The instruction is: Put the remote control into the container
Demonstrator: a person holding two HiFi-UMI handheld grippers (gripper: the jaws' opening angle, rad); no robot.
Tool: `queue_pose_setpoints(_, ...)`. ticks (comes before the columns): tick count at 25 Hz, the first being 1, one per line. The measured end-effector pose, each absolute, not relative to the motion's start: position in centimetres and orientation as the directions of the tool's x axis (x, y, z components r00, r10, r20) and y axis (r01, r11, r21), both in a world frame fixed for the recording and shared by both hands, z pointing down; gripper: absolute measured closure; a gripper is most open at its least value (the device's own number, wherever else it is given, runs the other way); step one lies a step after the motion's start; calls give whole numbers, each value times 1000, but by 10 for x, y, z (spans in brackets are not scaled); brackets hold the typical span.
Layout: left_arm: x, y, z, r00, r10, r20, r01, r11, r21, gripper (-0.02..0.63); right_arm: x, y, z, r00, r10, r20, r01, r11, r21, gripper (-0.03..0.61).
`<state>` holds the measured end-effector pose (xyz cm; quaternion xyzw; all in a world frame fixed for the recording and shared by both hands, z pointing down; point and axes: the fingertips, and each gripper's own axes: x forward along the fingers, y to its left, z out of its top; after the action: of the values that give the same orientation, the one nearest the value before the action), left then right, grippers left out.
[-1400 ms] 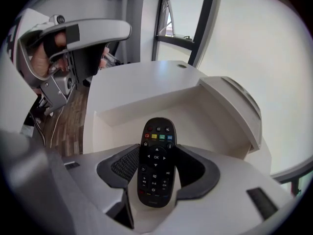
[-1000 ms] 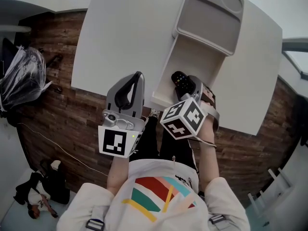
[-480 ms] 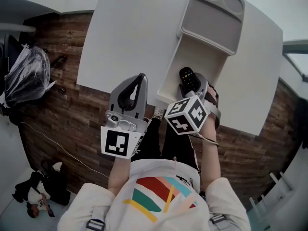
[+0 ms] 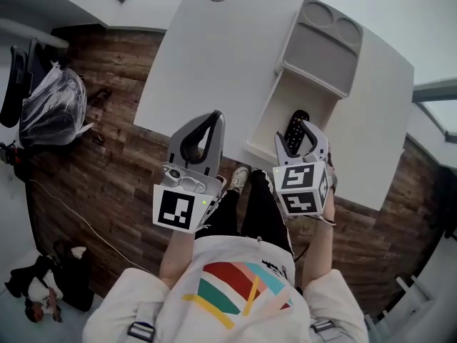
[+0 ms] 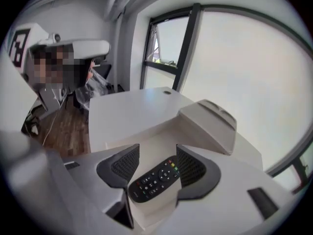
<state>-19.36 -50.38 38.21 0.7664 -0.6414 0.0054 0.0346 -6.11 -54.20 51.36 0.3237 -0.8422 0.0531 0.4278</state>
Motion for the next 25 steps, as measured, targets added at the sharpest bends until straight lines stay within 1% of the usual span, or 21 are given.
queue_pose_setpoints(2,-194,-502,365,180,-984,16,-983,-179,42,607,-56,-546,481,-477,-537,695,-656,745,126,342)
queue_pose_setpoints(3,-193,-500,356,184,-983,-4,-982,-184,39,607,-51,-549,461,-502,-572,649,-702,707,80,363)
queue_pose_setpoints(4,-192,-499,346,190,-981,-23,-981,-191,34,607,-43,-552,440,-521,-615,592,-751,660,24,448)
queue_pose_setpoints(5,-191,-497,337,197,-980,-41,-980,-198,27,607,-36,-555,418,-541,-652,531,-787,615,-47,580)
queue_pose_setpoints(7,-193,-497,315,205,-975,-82,-978,-206,10,607,-29,-556,375,-599,-689,408,-794,577,-191,580)
queue_pose_setpoints(9,-196,-495,292,205,-970,-129,-978,-207,7,607,-25,-550,334,-629,-720,293,-778,576,-253,580)
queue_pose_setpoints(10,-196,-494,282,207,-967,-147,-978,-211,7,607,-20,-545,317,-616,-748,248,-787,567,-242,580)
queue_pose_setpoints(13,-193,-489,259,218,-958,-187,-975,-223,3,607,-5,-530,277,-533,-833,147,-845,518,-131,580)
queue_pose_setpoints(15,-189,-485,248,221,-953,-210,-974,-226,1,607,-2,-519,266,-518,-847,119,-855,508,-101,580)
queue_pose_setpoints(17,-182,-481,241,226,-948,-224,-973,-231,-1,607,-4,-508,264,-534,-838,109,-844,522,-118,580)
queue_pose_setpoints(25,-169,-472,230,261,-935,-240,-964,-264,-19,607,-8,-486,254,-518,-853,64,-854,513,-82,580)
